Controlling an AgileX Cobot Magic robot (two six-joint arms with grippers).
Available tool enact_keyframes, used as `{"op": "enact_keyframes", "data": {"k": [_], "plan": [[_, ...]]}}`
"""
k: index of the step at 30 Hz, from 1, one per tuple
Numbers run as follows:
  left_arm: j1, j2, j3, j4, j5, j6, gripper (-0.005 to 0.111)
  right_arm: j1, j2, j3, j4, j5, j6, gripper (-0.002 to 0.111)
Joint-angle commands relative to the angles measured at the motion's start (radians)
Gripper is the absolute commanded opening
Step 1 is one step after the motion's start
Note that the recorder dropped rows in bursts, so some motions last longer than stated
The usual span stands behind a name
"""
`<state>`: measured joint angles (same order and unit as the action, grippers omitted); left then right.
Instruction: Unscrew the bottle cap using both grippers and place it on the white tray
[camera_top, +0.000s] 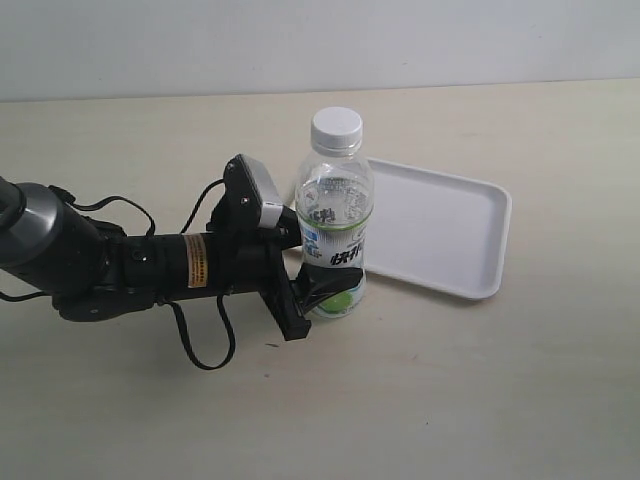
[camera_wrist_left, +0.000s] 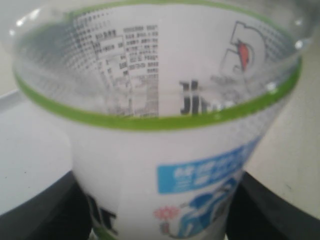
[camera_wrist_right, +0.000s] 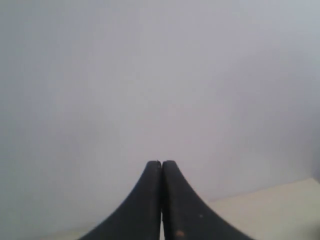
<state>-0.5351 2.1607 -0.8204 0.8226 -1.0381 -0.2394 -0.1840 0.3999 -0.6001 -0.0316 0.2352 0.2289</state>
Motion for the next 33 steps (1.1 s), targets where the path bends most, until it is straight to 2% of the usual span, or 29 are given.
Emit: {"op": "enact_keyframes", "data": {"k": [1, 2, 3, 4, 5, 6, 7, 10, 13, 15, 25, 31, 33], "plan": [[-0.004, -0.004, -0.006, 0.004, 0.005, -0.003, 0.000, 0.003, 0.378, -0.405, -0.150, 0.544, -0.209, 0.000], [-0.004, -0.004, -0.006, 0.004, 0.005, -0.003, 0.000, 0.003, 0.430, -0.459, -0.159, 0.630, -0.229, 0.000], [-0.004, -0.004, -0.006, 0.004, 0.005, -0.003, 0.000, 0.003, 0.555, -0.581, -0.147, 0.794, -0.297, 0.000], [-0.004, -0.004, -0.006, 0.004, 0.005, -0.003, 0.000, 0.003, 0.615, -0.637, -0.130, 0.855, -0.323, 0.000], [-0.004, -0.004, -0.006, 0.004, 0.005, -0.003, 0.000, 0.003, 0.729, -0.737, -0.050, 0.986, -0.384, 0.000], [-0.004, -0.004, -0.006, 0.002, 0.005, -0.003, 0.000, 0.003, 0.772, -0.773, -0.006, 0.986, -0.403, 0.000], [-0.004, -0.004, -0.006, 0.002, 0.012, -0.003, 0.000, 0.004, 0.859, -0.829, 0.122, 0.986, -0.424, 0.002], [-0.004, -0.004, -0.006, 0.002, 0.012, -0.003, 0.000, 0.064, 0.992, -0.866, 0.356, 0.986, -0.524, 0.016], [-0.004, -0.004, -0.006, 0.002, 0.012, -0.003, 0.000, 0.177, 1.103, -0.886, 0.352, 0.986, -0.524, 0.038], [-0.004, -0.004, -0.006, -0.015, 0.012, -0.003, 0.000, 0.266, 1.156, -0.916, 0.355, 0.986, -0.524, 0.048], [-0.004, -0.004, -0.008, -0.024, 0.014, -0.003, 0.000, 0.498, 1.308, -1.082, 0.364, 0.986, -0.460, 0.061], [-0.004, -0.004, -0.008, -0.024, 0.018, -0.001, 0.000, 0.580, 1.403, -1.131, 0.286, 0.986, -0.382, 0.061], [-0.004, -0.004, -0.008, -0.024, 0.018, -0.001, 0.000, 0.580, 1.415, -1.131, 0.286, 0.986, -0.358, 0.064]]}}
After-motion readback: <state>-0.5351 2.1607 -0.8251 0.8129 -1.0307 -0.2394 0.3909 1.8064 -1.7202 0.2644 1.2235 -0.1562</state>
